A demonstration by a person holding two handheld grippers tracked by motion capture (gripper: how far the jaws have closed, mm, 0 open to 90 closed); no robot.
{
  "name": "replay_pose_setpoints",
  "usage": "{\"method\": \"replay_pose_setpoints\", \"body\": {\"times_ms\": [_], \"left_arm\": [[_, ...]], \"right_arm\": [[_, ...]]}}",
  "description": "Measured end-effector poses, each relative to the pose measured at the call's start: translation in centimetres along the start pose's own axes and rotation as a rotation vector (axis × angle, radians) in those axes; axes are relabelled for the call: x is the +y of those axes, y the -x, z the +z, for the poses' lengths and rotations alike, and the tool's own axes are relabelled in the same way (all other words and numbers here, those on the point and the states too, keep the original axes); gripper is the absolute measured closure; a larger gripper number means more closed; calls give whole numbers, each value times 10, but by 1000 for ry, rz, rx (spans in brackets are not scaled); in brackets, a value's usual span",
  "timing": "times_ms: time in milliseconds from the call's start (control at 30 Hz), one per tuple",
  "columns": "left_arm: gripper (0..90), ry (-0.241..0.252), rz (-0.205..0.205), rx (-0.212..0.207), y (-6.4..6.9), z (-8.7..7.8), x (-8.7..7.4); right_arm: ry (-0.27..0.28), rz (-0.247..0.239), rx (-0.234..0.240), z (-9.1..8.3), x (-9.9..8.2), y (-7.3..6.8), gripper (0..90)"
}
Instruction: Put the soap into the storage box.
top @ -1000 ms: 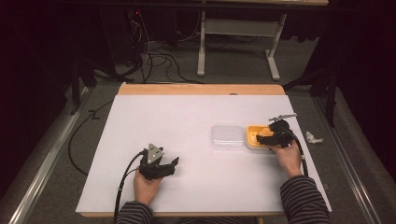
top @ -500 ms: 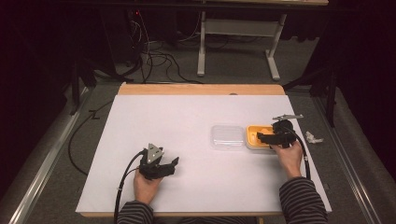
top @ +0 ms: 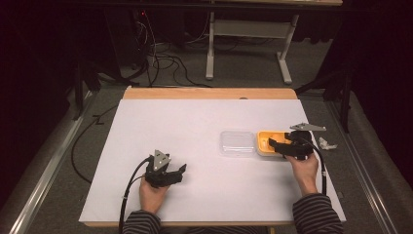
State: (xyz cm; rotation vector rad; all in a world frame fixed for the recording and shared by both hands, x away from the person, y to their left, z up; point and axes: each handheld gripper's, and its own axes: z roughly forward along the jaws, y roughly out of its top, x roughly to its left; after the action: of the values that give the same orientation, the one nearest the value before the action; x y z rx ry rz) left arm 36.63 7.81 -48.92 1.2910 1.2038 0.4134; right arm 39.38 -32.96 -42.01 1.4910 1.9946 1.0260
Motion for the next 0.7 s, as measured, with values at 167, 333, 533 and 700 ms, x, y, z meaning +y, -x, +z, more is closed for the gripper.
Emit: {"method": "replay_pose_setpoints", "body": {"times_ms": [167,333,533,700], "left_arm": [[242,-1,12,-1,0,0,0],[242,2,14,1,0,0,-1],[238,1,9,4,0,0,0],[238,1,5,4,0,0,0]], "right_arm": [[13,-20,18,-7,0,-6,271],[26,-14,23,-14,-4,-7,274],[46,-4,24,-23,-8,-7,277],[59,-19,21,-28,-14,-9,281]]}}
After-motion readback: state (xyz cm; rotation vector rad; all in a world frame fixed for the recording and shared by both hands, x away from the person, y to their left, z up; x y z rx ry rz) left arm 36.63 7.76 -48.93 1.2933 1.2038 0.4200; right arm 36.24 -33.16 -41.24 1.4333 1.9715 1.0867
